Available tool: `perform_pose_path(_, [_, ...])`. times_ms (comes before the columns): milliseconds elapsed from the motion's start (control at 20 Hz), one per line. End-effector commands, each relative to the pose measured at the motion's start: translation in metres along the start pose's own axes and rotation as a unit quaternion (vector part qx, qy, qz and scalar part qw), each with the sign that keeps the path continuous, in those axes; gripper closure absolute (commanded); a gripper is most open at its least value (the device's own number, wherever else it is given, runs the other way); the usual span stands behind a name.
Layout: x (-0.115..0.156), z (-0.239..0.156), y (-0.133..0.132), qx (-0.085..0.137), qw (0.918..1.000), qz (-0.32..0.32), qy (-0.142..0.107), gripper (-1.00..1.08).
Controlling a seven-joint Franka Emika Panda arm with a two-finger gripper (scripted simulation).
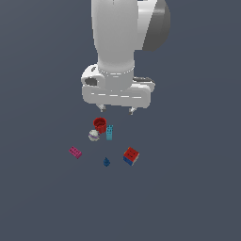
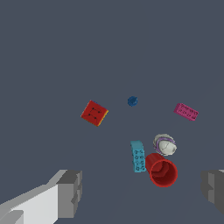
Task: Pick up a designated object from a clutter of objects.
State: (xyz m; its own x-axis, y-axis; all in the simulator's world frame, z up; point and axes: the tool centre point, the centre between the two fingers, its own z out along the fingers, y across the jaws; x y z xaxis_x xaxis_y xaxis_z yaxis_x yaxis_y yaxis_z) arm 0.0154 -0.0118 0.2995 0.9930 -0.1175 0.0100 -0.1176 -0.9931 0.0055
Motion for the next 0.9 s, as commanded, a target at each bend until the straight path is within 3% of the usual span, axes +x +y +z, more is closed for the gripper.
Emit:
perform_pose_path(0, [0.006,0.013,-0.005,0.001,0.9998,0.018,-0.001,-0.92])
perform_pose_path(400, [0.027,0.073,-0.026,0.002,0.9952,0.098,-0.002,-0.92])
perform_pose_path(850, [0.041,0.150,-0.051,0.002,0.9809,0.194,-0.004,-0.92])
